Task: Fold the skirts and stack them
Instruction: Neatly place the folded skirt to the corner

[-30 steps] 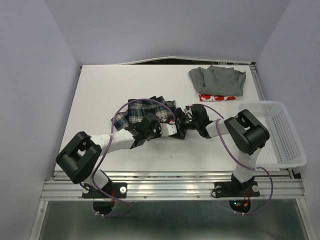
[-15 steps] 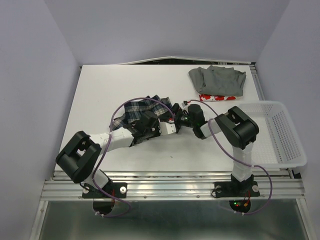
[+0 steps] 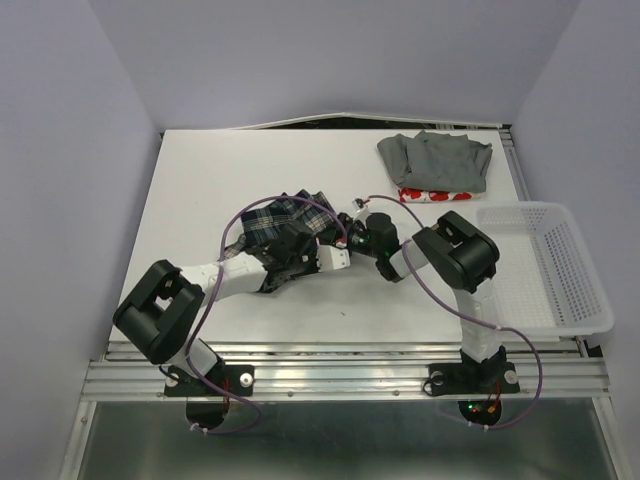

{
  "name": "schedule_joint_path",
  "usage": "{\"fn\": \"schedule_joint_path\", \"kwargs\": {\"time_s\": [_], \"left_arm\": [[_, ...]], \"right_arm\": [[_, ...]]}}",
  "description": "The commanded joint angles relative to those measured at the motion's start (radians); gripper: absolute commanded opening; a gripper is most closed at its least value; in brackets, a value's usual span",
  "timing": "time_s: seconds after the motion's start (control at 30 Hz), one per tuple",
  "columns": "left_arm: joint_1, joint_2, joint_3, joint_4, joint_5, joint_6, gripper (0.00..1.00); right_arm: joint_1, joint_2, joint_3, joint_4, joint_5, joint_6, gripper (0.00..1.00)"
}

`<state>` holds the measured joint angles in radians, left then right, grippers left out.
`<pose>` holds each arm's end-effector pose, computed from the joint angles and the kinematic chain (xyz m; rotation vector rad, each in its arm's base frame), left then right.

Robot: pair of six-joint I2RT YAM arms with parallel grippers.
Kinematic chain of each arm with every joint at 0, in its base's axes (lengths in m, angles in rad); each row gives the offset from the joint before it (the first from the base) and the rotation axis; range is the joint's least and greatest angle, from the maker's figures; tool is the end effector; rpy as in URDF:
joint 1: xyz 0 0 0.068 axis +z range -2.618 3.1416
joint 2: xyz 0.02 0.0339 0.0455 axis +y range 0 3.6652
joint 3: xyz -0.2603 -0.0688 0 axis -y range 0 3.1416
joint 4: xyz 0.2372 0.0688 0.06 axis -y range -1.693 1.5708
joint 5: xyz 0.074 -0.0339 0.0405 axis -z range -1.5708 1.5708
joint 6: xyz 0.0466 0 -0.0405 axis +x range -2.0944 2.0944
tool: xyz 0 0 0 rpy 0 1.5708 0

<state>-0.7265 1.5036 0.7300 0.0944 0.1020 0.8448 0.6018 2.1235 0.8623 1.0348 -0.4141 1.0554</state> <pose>0.2269 -0.2080 0.1748 1.6270 1.5488 -0.0510 0.3189 0.2418 0.1012 0.1264 2.0638 1.4857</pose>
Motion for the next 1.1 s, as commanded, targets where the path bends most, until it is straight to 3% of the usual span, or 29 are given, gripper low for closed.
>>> {"fn": "schedule_joint_path", "kwargs": {"time_s": [0.0, 0.1, 0.13, 0.23, 0.43, 0.73, 1.07], "left_arm": [[-0.013, -0.020, 0.039, -0.038, 0.127, 0.013, 0.00], [-0.013, -0.055, 0.048, -0.062, 0.099, -0.004, 0.03], [-0.010, -0.071, 0.068, -0.091, 0.081, -0.019, 0.20], [0.065, -0.140, 0.150, -0.213, 0.193, -0.134, 0.45], [0.203, -0.227, 0.284, -0.350, 0.303, -0.259, 0.50], [0.266, -0.293, 0.309, -0.338, 0.235, -0.323, 0.61], [0.268, -0.258, 0.292, -0.318, 0.255, -0.377, 0.64]], "right_arm": [[0.013, 0.062, 0.038, -0.039, 0.035, -0.164, 0.45], [0.013, 0.052, 0.092, -0.056, 0.012, -0.242, 0.28], [0.013, 0.032, 0.102, -0.071, 0.017, -0.302, 0.26], [0.004, -0.023, 0.161, -0.148, 0.046, -0.449, 0.24], [-0.106, -0.059, 0.271, -0.362, -0.020, -0.596, 0.22], [-0.237, -0.097, 0.484, -0.729, -0.055, -0.988, 0.20], [-0.347, -0.068, 0.736, -0.860, -0.032, -1.158, 0.20]]}}
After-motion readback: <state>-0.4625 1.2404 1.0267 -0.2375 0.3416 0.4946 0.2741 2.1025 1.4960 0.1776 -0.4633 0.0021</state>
